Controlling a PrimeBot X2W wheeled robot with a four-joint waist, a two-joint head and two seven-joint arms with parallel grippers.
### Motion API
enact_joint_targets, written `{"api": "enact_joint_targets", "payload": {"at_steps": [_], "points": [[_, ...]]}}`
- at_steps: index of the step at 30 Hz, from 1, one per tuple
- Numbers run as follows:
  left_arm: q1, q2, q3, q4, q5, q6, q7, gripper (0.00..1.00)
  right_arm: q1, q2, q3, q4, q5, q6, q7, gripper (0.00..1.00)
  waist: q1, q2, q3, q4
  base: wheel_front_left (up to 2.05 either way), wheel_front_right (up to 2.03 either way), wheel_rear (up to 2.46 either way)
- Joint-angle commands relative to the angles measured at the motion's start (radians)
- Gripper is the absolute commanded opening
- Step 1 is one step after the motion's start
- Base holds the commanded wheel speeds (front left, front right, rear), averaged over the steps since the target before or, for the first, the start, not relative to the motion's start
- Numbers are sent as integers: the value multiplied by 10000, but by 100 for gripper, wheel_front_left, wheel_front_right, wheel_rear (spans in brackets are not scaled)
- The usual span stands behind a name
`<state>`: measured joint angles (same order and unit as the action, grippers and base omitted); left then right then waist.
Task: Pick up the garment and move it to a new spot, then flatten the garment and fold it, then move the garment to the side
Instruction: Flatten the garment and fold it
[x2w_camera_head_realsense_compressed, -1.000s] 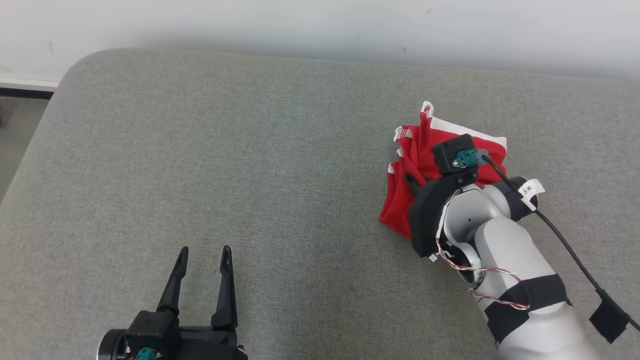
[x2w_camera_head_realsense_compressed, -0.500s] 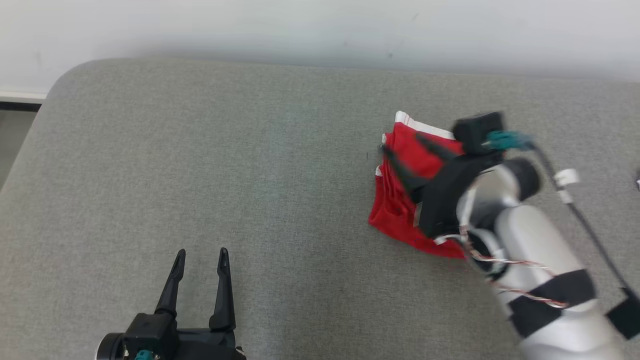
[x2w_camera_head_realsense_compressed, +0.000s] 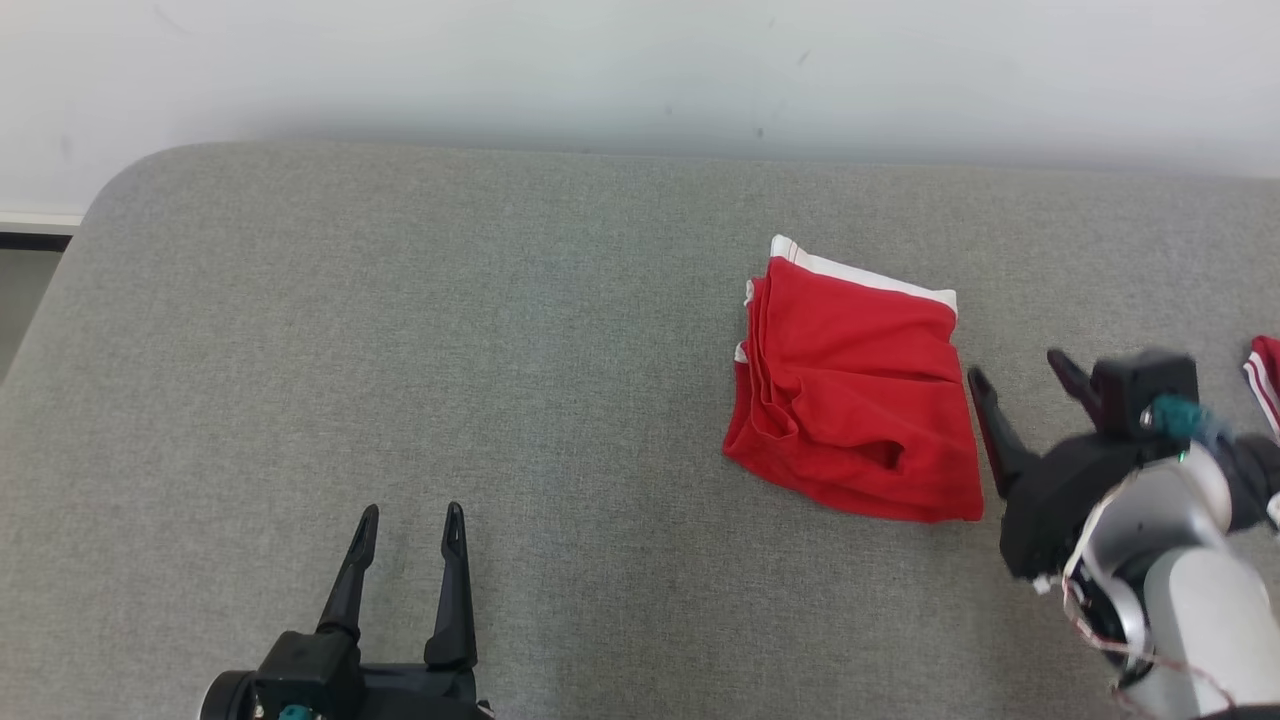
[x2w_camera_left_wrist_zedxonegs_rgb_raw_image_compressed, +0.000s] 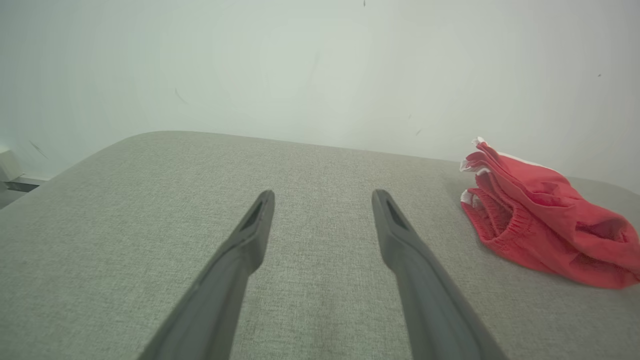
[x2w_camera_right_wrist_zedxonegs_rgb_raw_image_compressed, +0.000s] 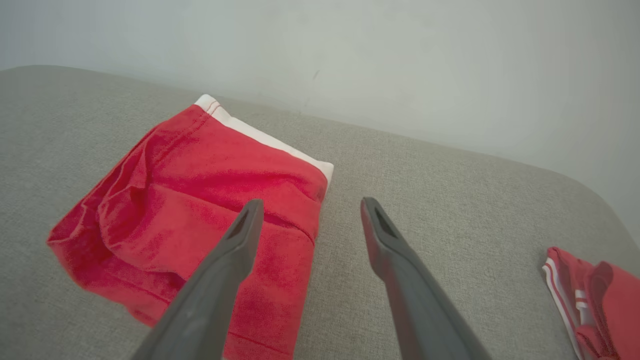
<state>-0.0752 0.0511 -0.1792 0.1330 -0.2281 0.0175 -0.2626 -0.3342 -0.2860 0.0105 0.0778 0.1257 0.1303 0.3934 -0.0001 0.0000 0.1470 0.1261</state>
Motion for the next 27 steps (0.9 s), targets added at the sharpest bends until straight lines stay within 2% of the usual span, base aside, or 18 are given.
{"api": "enact_joint_targets", "payload": {"at_steps": [1, 6, 10, 15, 19, 20, 21, 22, 23, 27], "points": [[124, -11, -3, 1, -37, 13, -25, 100, 399, 199, -166, -120, -292, 0, -197, 100, 1, 0, 12, -14, 0, 0, 0], [120, -11, -9, 42, 4, -21, -25, 100, 963, 678, -342, -103, -924, 0, -961, 100, 1, 0, 15, -88, 0, 0, 0], [122, -11, -38, 62, 44, -60, -25, 100, 673, 875, -168, 303, -1267, 0, -1472, 100, 1, 0, 2, -136, 0, 0, 0], [80, -11, -111, 98, 18, -73, -25, 100, 117, 1007, -94, 1053, -1649, 0, -1758, 100, 1, 0, -17, -101, 0, 0, 0], [-2, -11, -215, 151, -49, -124, -25, 100, -621, 1098, -163, 2239, -2189, 0, -2039, 100, 1, 0, 13, 127, 0, 0, 0], [-6, -11, -221, 151, -62, -123, -25, 100, -792, 1099, -167, 2524, -2342, 0, -2132, 89, 1, 0, 32, 183, 0, 0, 0], [-16, -11, -242, 160, -68, -130, -25, 100, -934, 1100, -153, 2820, -2461, 0, -2211, 55, 1, 0, 60, 252, 0, 0, 0], [-26, -11, -242, 173, -71, -135, -25, 100, -1037, 1155, -122, 3095, -2541, 0, -2294, 4, 1, 0, 78, 302, 0, 0, 0], [-43, -11, -250, 182, -77, -150, -25, 100, -1125, 1196, -55, 3397, -2661, 0, -2377, 0, 1, 0, 109, 372, 0, 0, 0], [-123, -12, -247, 157, -116, -113, -25, 100, -1501, 1431, 207, 4411, -2989, 0, -2806, 0, 1, 0, 235, 611, 0, 0, 0]]}}
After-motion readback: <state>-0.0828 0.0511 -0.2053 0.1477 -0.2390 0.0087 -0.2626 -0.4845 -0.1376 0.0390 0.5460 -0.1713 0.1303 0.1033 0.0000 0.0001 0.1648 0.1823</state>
